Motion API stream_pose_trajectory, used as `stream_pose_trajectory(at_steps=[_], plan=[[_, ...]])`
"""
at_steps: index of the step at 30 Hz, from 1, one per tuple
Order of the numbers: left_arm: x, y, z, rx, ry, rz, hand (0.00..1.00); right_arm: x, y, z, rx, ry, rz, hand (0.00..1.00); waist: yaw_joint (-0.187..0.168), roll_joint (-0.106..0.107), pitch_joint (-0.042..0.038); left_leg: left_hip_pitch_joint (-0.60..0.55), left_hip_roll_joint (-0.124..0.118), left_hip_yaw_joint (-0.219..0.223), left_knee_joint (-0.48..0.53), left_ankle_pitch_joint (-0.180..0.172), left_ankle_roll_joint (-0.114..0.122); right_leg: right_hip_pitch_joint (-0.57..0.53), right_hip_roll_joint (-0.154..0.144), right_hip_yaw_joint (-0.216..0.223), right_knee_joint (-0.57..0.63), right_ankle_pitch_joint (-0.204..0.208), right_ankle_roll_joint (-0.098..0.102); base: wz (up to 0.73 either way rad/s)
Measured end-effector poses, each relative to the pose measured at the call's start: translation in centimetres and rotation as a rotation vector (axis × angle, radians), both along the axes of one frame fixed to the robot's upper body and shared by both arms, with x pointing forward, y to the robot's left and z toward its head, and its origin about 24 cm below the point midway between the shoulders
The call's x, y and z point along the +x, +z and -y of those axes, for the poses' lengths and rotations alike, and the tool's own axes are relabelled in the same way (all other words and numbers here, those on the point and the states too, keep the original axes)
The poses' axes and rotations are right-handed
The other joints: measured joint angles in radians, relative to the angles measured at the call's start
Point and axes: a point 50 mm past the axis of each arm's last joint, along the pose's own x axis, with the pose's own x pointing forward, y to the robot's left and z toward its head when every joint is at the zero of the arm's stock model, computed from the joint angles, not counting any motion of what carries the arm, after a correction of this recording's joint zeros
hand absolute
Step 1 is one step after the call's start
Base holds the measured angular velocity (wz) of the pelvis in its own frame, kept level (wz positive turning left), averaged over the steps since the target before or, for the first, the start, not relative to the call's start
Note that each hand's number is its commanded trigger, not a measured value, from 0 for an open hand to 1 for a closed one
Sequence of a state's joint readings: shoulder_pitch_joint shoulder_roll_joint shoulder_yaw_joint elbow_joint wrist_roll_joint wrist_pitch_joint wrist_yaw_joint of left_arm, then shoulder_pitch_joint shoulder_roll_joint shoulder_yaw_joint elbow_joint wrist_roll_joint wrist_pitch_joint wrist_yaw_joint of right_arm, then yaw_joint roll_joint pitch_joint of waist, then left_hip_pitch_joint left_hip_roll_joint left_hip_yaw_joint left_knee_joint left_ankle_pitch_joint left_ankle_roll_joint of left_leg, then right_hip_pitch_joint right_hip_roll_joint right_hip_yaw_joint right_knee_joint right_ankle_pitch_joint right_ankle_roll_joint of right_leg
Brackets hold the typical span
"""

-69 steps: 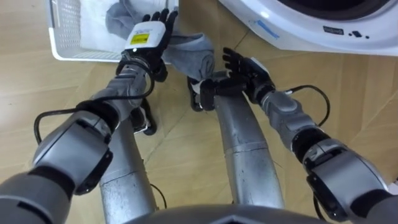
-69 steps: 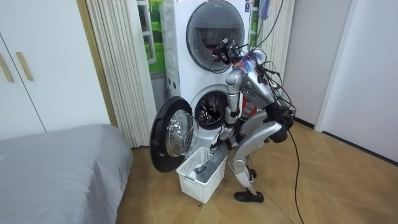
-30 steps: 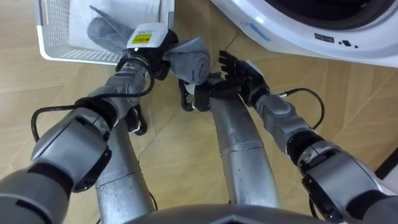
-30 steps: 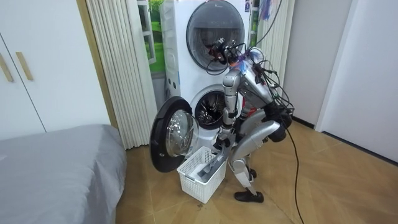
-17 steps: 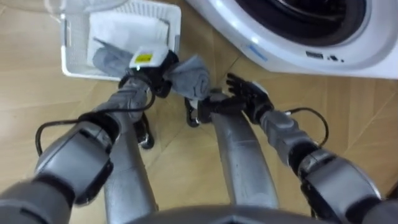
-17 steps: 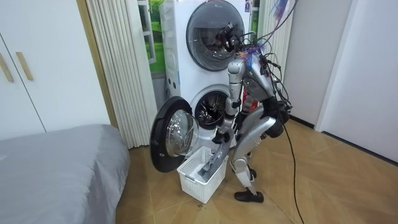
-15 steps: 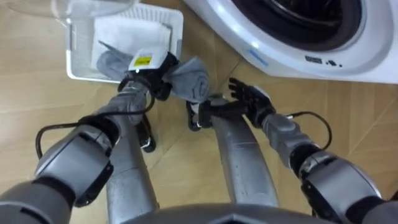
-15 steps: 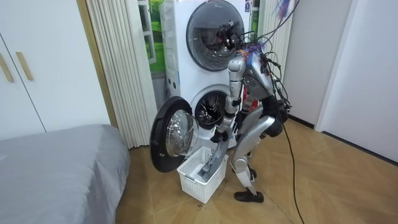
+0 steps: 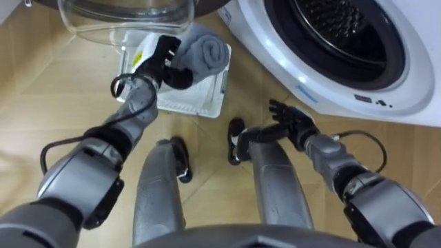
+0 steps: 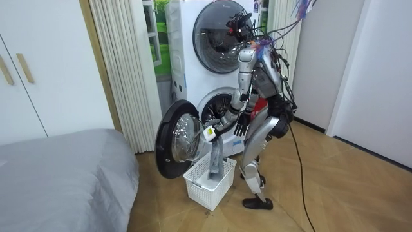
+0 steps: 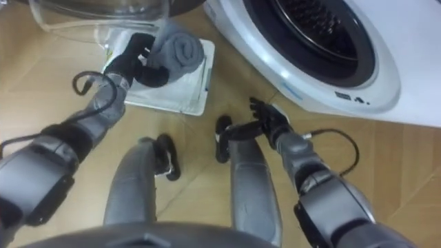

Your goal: Put towel into washing machine

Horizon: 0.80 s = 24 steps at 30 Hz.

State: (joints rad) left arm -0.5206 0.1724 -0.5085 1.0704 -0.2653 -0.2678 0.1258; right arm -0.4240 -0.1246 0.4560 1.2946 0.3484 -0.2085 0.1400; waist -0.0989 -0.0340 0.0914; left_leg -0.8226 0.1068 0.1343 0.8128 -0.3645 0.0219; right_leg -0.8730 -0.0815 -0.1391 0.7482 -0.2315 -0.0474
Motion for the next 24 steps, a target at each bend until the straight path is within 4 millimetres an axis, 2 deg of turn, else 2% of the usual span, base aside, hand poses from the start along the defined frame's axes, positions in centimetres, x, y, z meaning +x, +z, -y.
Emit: stream_pose_trajectory(at_steps=[2,6,13,15,18,22,23,24], plan=[[-0.6,-0.6,0.6,-0.151,-0.014,-0.060,1.00,0.0,0.0,-0.3,0.003,0.015,-0.002,0.00,-0.007,0.000,-0.0002,0.002,-0.009,-0.004,-0.015,0.008,0.002,0.002,-0.008,-0.004,-0.006,0.003,0.000,0.08],[-1.7,-1.6,3.1,-0.425,-0.085,-0.174,1.00,0.3,0.2,-1.1,0.008,0.044,0.009,0.00,-0.005,-0.007,-0.0033,0.004,-0.013,-0.006,-0.017,0.009,0.003,0.010,-0.008,-0.006,-0.011,0.004,0.003,0.02],[-3.5,-2.6,5.0,-0.647,-0.178,-0.294,1.00,-0.1,-0.1,-1.4,0.028,0.037,-0.023,0.00,-0.011,-0.014,-0.0092,0.028,-0.012,-0.020,-0.017,0.010,0.004,0.053,-0.006,-0.032,-0.039,0.007,0.004,0.04],[-4.4,-3.2,5.3,-0.700,-0.186,-0.343,1.00,-0.8,-0.6,-1.2,0.032,0.025,-0.049,0.00,-0.008,-0.022,-0.0268,0.032,-0.013,-0.027,-0.020,0.010,0.003,0.061,-0.009,-0.041,-0.044,0.009,0.004,0.08],[-5.5,-3.8,5.8,-0.747,-0.186,-0.394,1.00,-1.7,-1.2,-1.3,0.038,0.014,-0.082,0.00,-0.006,-0.026,-0.0352,0.057,-0.010,-0.031,-0.040,0.019,0.004,0.094,-0.006,-0.051,-0.070,0.020,0.005,0.06],[-5.8,-3.6,6.5,-0.784,-0.208,-0.407,1.00,-1.8,-1.3,-1.5,0.049,0.002,-0.089,0.00,-0.003,-0.029,-0.0383,0.073,-0.010,-0.030,-0.047,0.023,0.004,0.110,-0.006,-0.051,-0.076,0.025,0.006,0.01],[-5.7,-3.3,6.7,-0.804,-0.212,-0.400,1.00,-1.7,-1.2,-1.5,0.050,-0.002,-0.085,0.09,-0.003,-0.029,-0.0384,0.073,-0.010,-0.031,-0.046,0.024,0.005,0.110,-0.005,-0.050,-0.077,0.027,0.006,0.00],[-5.6,-3.1,6.9,-0.829,-0.213,-0.396,1.00,-1.6,-1.2,-1.4,0.049,-0.010,-0.082,0.53,-0.003,-0.028,-0.0391,0.072,-0.010,-0.035,-0.047,0.026,0.004,0.111,-0.004,-0.050,-0.080,0.030,0.006,0.00]])
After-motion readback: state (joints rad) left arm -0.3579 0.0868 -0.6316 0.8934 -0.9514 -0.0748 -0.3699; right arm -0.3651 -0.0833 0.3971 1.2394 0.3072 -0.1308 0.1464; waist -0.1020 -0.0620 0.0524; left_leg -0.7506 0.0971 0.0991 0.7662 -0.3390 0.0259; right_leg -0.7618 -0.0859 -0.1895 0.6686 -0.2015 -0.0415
